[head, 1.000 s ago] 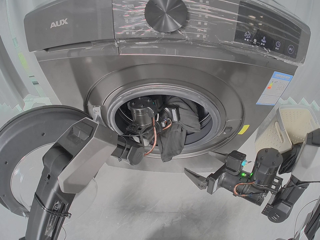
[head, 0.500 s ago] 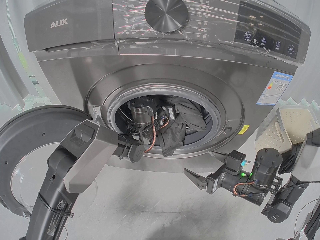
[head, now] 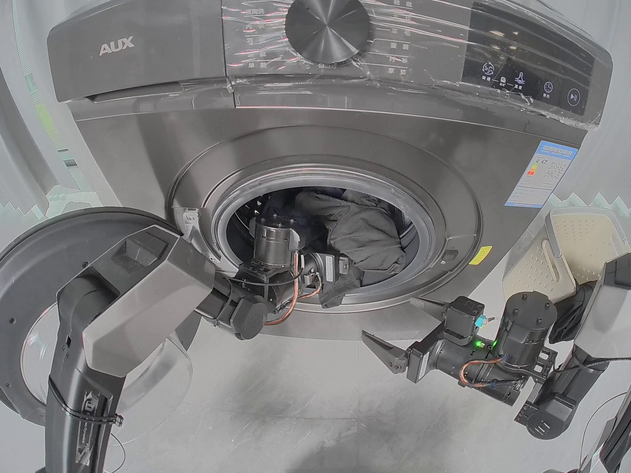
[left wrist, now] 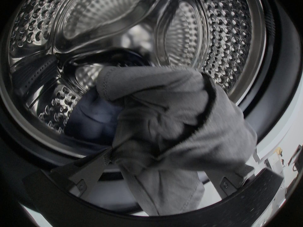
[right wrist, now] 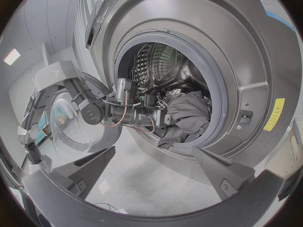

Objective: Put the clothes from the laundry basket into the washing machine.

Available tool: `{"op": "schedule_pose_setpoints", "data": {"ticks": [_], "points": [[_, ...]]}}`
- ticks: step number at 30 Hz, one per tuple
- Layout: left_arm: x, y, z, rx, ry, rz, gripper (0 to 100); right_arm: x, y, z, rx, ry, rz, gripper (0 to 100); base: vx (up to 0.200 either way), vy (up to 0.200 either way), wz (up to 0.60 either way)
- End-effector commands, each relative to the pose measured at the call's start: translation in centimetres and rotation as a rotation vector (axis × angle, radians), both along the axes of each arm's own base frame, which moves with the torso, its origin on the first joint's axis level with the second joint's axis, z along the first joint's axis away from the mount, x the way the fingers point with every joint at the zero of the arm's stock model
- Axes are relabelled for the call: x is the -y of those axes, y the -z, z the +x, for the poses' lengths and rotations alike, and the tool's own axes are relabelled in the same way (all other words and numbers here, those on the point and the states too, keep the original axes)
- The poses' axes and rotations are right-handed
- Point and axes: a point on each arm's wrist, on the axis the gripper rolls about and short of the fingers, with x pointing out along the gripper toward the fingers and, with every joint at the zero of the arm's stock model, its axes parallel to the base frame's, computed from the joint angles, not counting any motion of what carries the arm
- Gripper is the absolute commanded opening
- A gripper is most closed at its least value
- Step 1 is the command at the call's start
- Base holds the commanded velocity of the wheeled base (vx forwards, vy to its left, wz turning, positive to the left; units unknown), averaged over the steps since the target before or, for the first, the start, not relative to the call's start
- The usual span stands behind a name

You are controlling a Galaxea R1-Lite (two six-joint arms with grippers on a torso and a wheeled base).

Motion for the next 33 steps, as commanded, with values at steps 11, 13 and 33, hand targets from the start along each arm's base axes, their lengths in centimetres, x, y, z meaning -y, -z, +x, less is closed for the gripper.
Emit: {"op": "schedule_pose_setpoints", "data": {"ticks": [11,13,33], "points": [[0.9,2.3,-0.5,-0.065,0.031,0.039,0,-0.3,-0.1,-0.2,0.005,-0.012,0.003,100,0.000,0.000,0.00],[1.2,2.4,-0.3,-0.058,0.037,0.033,0,-0.4,-0.1,-0.2,0.006,-0.013,0.004,100,0.000,0.000,0.00],[1.1,-3.3,6.1,0.249,-0.165,-0.243,0,-0.7,-0.2,-0.3,0.009,-0.024,0.007,100,0.000,0.000,0.00]]}}
